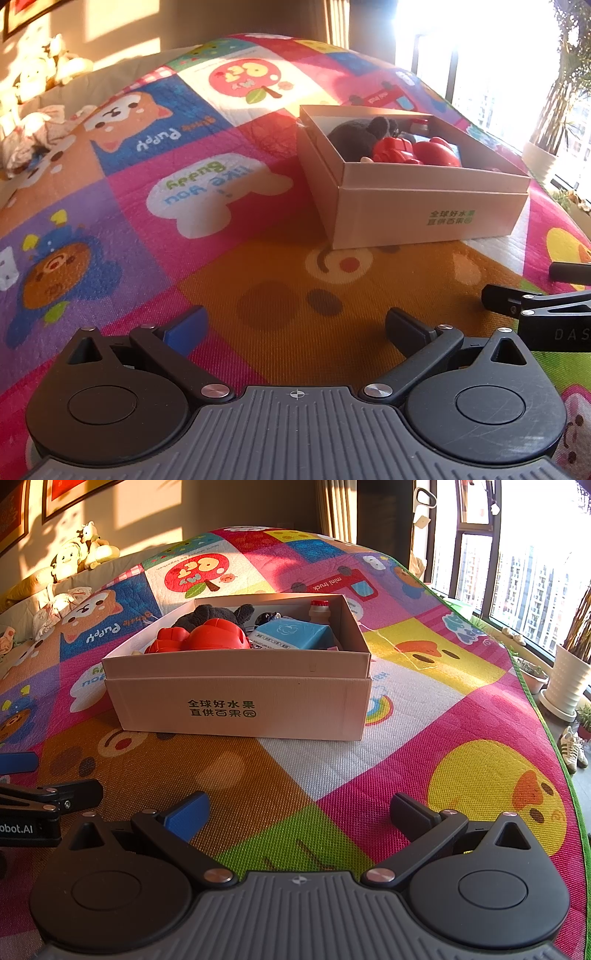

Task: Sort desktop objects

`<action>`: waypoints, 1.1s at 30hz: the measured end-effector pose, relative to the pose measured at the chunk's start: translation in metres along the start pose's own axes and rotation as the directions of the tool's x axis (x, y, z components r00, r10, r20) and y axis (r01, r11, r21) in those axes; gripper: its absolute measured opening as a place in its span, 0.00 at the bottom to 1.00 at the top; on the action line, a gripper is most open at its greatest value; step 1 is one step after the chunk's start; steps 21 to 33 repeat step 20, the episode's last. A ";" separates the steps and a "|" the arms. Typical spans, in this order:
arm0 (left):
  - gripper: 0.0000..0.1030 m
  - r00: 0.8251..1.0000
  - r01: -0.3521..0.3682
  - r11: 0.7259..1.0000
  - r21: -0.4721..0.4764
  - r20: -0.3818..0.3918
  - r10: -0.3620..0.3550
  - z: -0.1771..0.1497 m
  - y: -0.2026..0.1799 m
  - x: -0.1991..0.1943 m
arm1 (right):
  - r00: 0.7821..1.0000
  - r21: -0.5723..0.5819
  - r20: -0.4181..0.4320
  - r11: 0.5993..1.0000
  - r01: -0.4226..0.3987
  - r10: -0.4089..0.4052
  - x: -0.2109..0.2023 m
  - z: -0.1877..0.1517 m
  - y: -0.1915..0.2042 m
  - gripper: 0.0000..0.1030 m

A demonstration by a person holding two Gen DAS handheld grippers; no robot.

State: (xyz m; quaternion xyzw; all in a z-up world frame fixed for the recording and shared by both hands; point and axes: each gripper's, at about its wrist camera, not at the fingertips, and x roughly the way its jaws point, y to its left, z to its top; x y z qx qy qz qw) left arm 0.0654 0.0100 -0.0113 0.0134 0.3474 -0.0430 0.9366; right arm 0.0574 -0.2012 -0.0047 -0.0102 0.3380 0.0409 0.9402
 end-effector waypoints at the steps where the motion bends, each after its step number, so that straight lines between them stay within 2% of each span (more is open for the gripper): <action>1: 1.00 1.000 0.000 1.000 -0.001 0.000 0.000 0.000 0.000 0.000 | 1.000 0.000 0.000 1.000 0.000 0.000 0.000 0.000 0.000 1.00; 33: 1.00 1.000 0.007 1.000 -0.007 0.001 -0.007 0.000 0.001 -0.001 | 1.000 0.000 0.000 1.000 0.000 0.000 0.000 0.000 -0.001 1.00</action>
